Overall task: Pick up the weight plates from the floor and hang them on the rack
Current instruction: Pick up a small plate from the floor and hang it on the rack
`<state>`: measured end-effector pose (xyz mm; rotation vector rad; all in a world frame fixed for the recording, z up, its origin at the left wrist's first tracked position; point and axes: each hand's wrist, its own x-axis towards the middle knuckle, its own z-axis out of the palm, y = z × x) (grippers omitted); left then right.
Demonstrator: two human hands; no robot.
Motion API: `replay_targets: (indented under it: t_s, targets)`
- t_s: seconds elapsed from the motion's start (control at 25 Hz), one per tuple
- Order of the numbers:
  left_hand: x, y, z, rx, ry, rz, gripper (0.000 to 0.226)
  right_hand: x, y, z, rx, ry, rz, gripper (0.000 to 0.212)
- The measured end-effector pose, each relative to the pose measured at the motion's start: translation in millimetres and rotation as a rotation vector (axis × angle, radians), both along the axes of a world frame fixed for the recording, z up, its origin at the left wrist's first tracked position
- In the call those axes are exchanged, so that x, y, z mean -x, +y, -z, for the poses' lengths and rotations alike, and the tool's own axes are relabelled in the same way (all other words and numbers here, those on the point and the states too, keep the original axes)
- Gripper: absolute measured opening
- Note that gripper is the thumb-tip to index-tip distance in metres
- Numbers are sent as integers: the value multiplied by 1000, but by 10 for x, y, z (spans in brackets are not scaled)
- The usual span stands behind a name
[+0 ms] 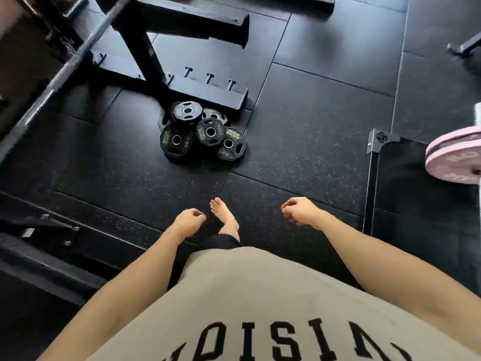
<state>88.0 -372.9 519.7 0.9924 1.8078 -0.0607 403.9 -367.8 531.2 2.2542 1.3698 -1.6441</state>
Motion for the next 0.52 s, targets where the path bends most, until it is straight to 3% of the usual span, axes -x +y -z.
replay_targets:
  t_s: [0.24,0.52]
  targets:
    - [206,1535,-79,31,-60,-100,22,213,1795,-22,38,-39,-81,11]
    - [236,2926,5,75,-126,-417,19,516,3720,62,109,-48,-128,15]
